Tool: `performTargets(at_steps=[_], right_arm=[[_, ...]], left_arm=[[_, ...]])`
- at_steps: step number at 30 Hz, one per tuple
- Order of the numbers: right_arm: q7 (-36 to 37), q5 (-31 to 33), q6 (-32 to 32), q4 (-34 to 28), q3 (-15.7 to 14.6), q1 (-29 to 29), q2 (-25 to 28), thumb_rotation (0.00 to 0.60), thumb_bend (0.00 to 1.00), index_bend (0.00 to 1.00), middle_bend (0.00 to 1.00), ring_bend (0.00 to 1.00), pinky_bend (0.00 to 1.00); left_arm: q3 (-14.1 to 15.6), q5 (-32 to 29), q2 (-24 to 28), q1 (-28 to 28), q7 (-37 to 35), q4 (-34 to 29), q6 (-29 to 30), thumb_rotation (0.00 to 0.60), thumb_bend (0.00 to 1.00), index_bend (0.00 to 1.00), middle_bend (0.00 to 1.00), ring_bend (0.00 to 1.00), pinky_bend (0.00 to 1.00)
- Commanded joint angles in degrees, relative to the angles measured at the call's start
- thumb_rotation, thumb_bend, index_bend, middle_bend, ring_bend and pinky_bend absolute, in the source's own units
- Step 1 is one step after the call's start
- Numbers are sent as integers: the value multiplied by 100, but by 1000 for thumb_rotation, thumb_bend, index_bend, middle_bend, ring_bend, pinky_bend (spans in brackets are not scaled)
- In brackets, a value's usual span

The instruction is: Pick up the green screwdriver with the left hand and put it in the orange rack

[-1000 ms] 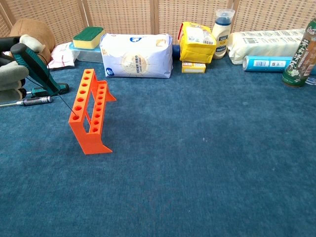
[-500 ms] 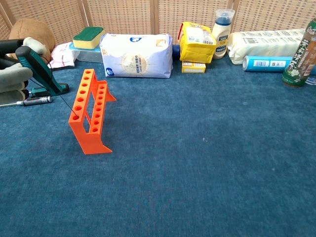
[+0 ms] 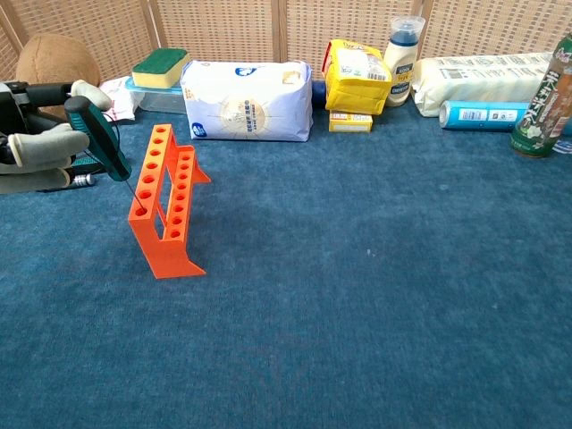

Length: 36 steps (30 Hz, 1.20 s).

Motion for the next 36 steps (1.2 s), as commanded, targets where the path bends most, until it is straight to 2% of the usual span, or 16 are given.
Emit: performTargets(at_steps=[1, 14, 24, 36], right_arm=[[14, 0, -11, 3, -2, 4, 5, 600, 156, 48, 37, 0, 0], [71, -9, 12, 10, 4, -4, 24, 600, 156, 48, 39, 0, 0], [88, -10, 11, 13, 6, -3, 28, 600, 155, 47, 41, 0, 0], [64, -6, 3, 10, 4, 1, 21, 600, 155, 47, 41, 0, 0]], left_arm=[[-58, -166, -54, -40, 100, 20, -164, 600, 459, 514, 893, 1000, 1000], [-190, -581, -162, -108, 577, -7, -628, 600, 460, 514, 892, 1000, 1000], [-224, -629, -171, -109, 883, -41, -795, 600, 460, 514, 892, 1000, 1000], [-305, -780, -116, -37, 1451, -204, -832, 600, 460, 291, 891, 1000, 1000]])
